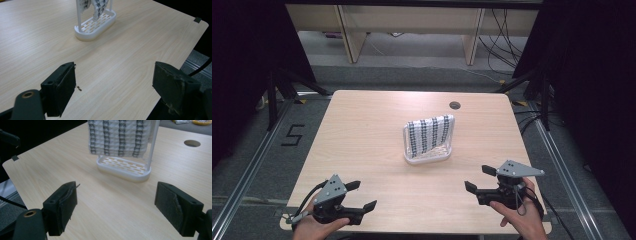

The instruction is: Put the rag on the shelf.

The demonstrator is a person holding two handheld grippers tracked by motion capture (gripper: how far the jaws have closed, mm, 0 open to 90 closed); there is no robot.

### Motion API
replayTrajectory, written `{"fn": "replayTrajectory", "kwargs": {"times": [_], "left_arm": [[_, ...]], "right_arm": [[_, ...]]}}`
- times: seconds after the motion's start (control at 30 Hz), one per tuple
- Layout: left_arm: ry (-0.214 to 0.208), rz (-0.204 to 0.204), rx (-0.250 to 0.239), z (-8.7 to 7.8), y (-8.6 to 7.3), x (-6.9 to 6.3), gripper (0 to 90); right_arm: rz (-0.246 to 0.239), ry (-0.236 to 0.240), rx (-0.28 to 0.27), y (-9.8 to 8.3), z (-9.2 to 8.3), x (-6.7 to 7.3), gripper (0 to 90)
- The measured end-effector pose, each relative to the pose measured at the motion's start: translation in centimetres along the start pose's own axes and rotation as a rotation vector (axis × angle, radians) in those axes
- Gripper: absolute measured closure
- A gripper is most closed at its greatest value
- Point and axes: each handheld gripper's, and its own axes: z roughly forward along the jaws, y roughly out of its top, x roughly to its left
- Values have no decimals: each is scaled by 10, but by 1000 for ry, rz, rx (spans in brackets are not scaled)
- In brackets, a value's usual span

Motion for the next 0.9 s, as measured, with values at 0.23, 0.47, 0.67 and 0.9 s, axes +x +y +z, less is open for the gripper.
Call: {"fn": "replayTrajectory", "kwargs": {"times": [0.23,0.47,0.67,0.9], "left_arm": [[-7,0,-1,3,-11,-4,183],[-8,-20,2,5,-24,-6,182],[-8,-19,17,6,-34,-5,181],[-22,-49,33,12,-49,-6,180]], "right_arm": [[15,7,4,-11,1,-1,194],[64,17,43,-29,0,6,193],[55,20,46,-43,5,6,193],[55,14,75,-55,7,5,194]]}}
